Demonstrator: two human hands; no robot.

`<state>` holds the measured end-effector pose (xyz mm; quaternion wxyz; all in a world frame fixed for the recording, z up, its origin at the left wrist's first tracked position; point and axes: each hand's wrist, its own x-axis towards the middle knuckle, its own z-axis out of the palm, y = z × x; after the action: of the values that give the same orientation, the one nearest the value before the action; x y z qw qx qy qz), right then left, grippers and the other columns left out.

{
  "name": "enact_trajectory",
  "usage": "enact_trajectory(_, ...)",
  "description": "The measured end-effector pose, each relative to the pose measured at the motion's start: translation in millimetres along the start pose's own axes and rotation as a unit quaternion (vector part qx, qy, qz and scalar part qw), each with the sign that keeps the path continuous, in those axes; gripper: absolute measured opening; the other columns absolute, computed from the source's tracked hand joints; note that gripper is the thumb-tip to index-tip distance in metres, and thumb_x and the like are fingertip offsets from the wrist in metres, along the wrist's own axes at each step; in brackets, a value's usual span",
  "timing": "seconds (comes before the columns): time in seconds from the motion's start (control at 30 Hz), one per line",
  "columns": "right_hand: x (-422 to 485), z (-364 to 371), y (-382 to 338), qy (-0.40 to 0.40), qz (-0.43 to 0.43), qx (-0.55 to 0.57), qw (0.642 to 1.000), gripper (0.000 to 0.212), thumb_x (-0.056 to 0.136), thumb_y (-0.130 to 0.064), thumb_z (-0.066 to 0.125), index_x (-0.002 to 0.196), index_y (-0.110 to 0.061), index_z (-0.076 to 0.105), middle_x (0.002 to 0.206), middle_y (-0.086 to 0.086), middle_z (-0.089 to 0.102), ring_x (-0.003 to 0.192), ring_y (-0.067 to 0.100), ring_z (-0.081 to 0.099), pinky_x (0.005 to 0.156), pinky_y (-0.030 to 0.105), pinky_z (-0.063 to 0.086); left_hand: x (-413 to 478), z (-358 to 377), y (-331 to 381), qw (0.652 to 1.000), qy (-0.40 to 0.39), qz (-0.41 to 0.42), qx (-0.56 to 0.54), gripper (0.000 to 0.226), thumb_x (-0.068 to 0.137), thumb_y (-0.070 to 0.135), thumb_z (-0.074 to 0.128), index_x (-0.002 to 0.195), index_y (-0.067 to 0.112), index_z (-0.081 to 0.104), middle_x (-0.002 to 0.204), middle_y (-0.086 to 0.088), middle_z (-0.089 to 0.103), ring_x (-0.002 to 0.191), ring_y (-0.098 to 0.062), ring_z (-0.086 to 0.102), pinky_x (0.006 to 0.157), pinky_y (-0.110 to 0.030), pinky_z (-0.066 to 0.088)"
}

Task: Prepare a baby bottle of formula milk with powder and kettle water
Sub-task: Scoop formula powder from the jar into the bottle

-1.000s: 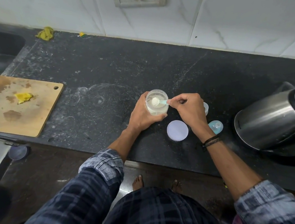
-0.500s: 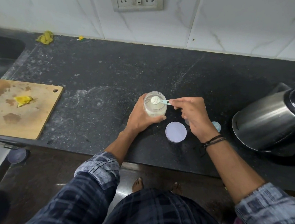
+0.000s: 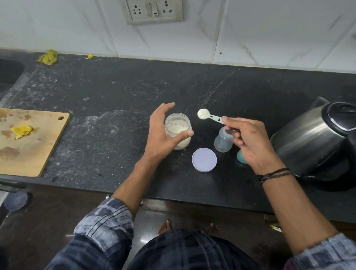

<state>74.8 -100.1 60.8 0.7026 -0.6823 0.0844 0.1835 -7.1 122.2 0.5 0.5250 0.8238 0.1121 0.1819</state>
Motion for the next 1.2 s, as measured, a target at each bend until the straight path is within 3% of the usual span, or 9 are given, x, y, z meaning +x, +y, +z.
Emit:
enact_trajectory(0.13,-3,-23,-3,0.025,-0.009,0.030,0.999,0.008,0.085,-0.012,0.081,0.084,-0.005,0.077,0.064,-0.001,0.060,0.050,0.005,0.036,0.039,0.016,0.025,-3,21,27,0.994,0.033,0.093,0.044,0.075,0.079,0.042,0.087,0.141,0.022,0.052,0.140,0.028,0.041,0.145,-0.001,0.027,0.118,-0.021,0.025)
enact_trajectory(0.2,-5,-34,-2,0.044,-0.011,0.036,0.998,0.008,0.085,-0.012,0.081,0.085,-0.005,0.077,0.066,-0.001,0.060,0.050,0.005,0.036,0.039,0.016,0.024,-6,35,37,0.992,0.033,0.116,0.047,0.070,0.080,0.034,0.088,0.139,0.018,0.054,0.139,0.022,0.045,0.140,0.008,0.029,0.117,-0.020,0.026)
enact_trajectory(0.27,-6,-44,0,0.062,-0.011,0.042,0.997,0.009,0.084,-0.012,0.081,0.087,-0.005,0.077,0.069,0.001,0.061,0.050,0.005,0.036,0.039,0.017,0.025,-9,50,47,0.991,0.010,0.122,0.046,0.069,0.081,0.031,0.087,0.140,0.016,0.054,0.138,0.014,0.048,0.135,0.004,0.038,0.116,-0.017,0.029)
enact_trajectory(0.43,-10,-62,9,0.089,-0.010,0.032,0.995,0.008,0.085,-0.014,0.080,0.088,-0.007,0.078,0.069,0.000,0.061,0.051,0.004,0.037,0.040,0.016,0.026,-15,85,56,0.996,-0.061,0.067,-0.015,0.076,0.082,0.026,0.087,0.146,0.019,0.047,0.143,0.005,0.050,0.134,-0.010,0.049,0.116,-0.025,0.038)
enact_trajectory(0.63,-12,-73,21,0.125,-0.052,-0.035,0.990,0.009,0.085,-0.019,0.082,0.091,-0.012,0.080,0.071,-0.002,0.067,0.051,0.001,0.046,0.048,0.015,0.036,-14,110,47,0.995,-0.093,-0.032,-0.026,0.097,0.077,0.022,0.090,0.156,0.021,0.033,0.155,0.002,0.043,0.144,-0.008,0.039,0.110,-0.006,0.025)
enact_trajectory(0.73,-9,-71,24,0.134,-0.094,-0.069,0.984,0.012,0.086,-0.018,0.082,0.094,-0.010,0.080,0.072,-0.006,0.071,0.053,-0.004,0.055,0.055,0.011,0.041,-10,116,43,0.992,-0.102,-0.069,0.009,0.098,0.076,0.027,0.091,0.156,0.021,0.034,0.154,0.002,0.046,0.144,-0.013,0.041,0.113,-0.022,0.032)
enact_trajectory(0.9,-3,-68,29,0.138,-0.155,-0.119,0.971,0.007,0.085,-0.017,0.082,0.084,-0.024,0.080,0.077,-0.002,0.077,0.069,0.005,0.063,0.070,0.022,0.051,-6,121,41,0.989,-0.102,-0.101,0.025,0.087,0.077,0.029,0.090,0.151,0.019,0.045,0.152,0.002,0.051,0.141,-0.016,0.046,0.117,-0.035,0.038)
enact_trajectory(1.07,-4,-68,32,0.143,-0.213,-0.215,0.942,0.008,0.086,-0.021,0.081,0.086,-0.029,0.078,0.079,-0.006,0.072,0.066,0.004,0.058,0.067,0.023,0.047,-5,124,39,0.990,-0.090,-0.103,0.030,0.072,0.078,0.029,0.089,0.141,0.017,0.056,0.140,0.001,0.060,0.130,-0.017,0.056,0.112,-0.040,0.045)
enact_trajectory(1.2,-6,-66,34,0.140,-0.273,-0.281,0.909,0.003,0.088,-0.022,0.079,0.089,-0.020,0.080,0.081,-0.008,0.066,0.069,0.004,0.058,0.069,0.024,0.049,-6,125,39,0.991,-0.085,-0.097,0.026,0.057,0.080,0.026,0.088,0.131,0.021,0.062,0.130,0.005,0.064,0.118,-0.012,0.060,0.107,-0.037,0.049)
